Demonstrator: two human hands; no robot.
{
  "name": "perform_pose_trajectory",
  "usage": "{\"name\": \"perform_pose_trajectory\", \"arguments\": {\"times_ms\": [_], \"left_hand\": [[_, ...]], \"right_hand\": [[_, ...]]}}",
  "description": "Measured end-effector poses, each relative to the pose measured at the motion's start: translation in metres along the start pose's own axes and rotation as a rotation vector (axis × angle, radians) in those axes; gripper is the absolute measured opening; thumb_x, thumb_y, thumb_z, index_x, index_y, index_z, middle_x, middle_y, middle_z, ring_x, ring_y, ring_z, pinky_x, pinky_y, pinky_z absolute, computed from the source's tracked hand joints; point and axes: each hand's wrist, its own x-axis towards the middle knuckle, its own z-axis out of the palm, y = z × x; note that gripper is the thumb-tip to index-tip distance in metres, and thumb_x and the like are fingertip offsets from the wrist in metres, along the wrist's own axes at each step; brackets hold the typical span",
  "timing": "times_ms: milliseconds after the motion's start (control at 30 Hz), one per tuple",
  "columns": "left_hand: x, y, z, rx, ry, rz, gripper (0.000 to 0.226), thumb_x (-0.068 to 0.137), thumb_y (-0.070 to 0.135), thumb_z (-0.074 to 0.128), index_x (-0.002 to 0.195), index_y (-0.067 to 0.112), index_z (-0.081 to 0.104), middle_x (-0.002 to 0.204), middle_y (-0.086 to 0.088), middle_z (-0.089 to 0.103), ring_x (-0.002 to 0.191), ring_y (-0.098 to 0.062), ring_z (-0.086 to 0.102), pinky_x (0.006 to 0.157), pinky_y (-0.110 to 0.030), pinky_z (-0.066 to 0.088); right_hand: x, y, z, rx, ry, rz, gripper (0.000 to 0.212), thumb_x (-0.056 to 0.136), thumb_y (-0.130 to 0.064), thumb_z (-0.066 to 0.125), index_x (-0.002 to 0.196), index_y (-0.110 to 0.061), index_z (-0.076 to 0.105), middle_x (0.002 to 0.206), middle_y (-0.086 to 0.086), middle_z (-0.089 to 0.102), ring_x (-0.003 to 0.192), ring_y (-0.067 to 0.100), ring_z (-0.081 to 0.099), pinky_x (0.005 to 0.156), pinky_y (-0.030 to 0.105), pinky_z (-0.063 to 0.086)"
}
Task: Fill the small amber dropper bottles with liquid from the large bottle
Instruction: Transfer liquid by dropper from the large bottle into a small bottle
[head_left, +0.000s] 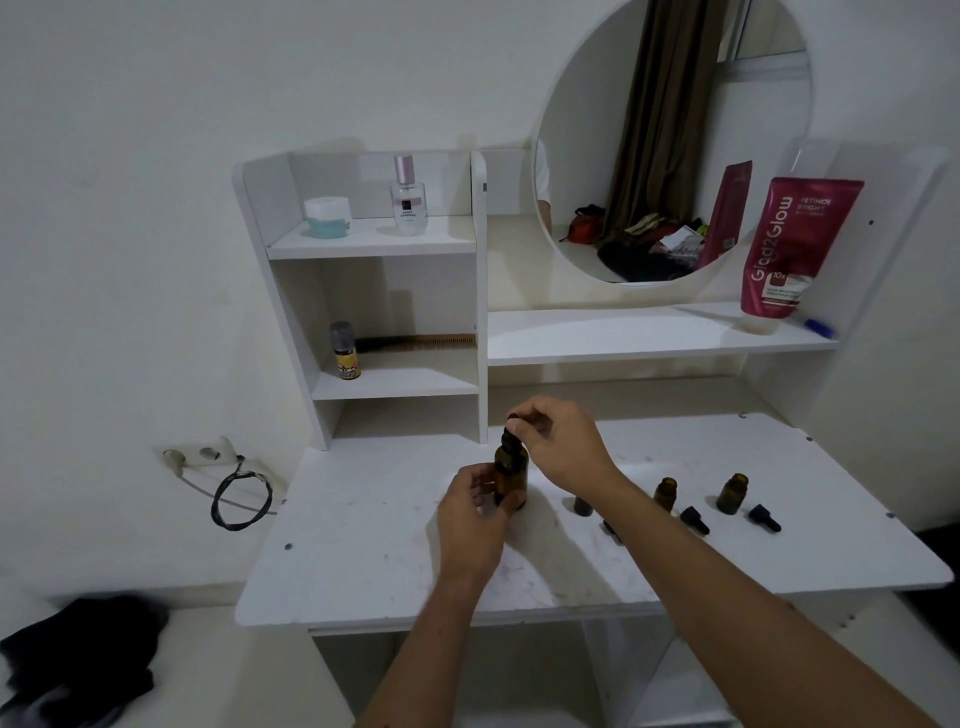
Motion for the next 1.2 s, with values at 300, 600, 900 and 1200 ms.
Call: {"name": "perform_pose_trajectory", "arguments": {"times_ms": [300, 600, 900, 1200], "left_hand": [[-0.005, 0.003, -0.001, 0.049, 0.046, 0.016, 0.058, 0.082, 0.033, 0.087, 0.13, 0.021, 0.056, 0.123, 0.01, 0.06, 0.106, -0.012, 0.062, 0.091, -0.026, 0.055], [-0.034, 0.01, 0.006, -0.012, 0.066, 0.151, 0.028, 0.082, 0.027, 0.087, 0.091, 0.026, 0.06, 0.081, 0.008, 0.066, 0.074, -0.012, 0.062, 0.067, -0.017, 0.052], [-0.041, 0.02, 0.052, 0.127, -0.194, 0.224, 0.05, 0.088, 0.04, 0.079, 0.132, 0.03, 0.057, 0.127, 0.019, 0.059, 0.11, 0.003, 0.059, 0.095, -0.012, 0.048], [-0.024, 0.023, 0.07, 0.226, -0.215, 0.248, 0.043, 0.092, 0.033, 0.076, 0.131, 0.027, 0.061, 0.124, 0.015, 0.066, 0.112, -0.002, 0.062, 0.099, -0.025, 0.054]], "right_hand": [[0.0, -0.027, -0.031, 0.178, 0.061, -0.086, 0.01, 0.098, -0.017, 0.07, 0.106, -0.021, 0.075, 0.1, -0.009, 0.077, 0.096, 0.005, 0.072, 0.083, 0.007, 0.051], [-0.014, -0.018, -0.081, 0.295, 0.216, -0.124, 0.014, 0.097, -0.014, 0.071, 0.109, -0.016, 0.077, 0.104, -0.006, 0.079, 0.1, 0.005, 0.073, 0.088, 0.011, 0.053], [-0.037, 0.024, -0.103, 0.214, 0.278, -0.044, 0.012, 0.097, -0.018, 0.072, 0.104, -0.026, 0.076, 0.097, -0.01, 0.079, 0.096, 0.004, 0.074, 0.091, 0.021, 0.056], [-0.041, 0.041, -0.095, 0.139, 0.28, -0.048, 0.012, 0.096, -0.018, 0.072, 0.107, -0.02, 0.077, 0.095, -0.013, 0.078, 0.091, -0.004, 0.071, 0.083, 0.006, 0.051]]}}
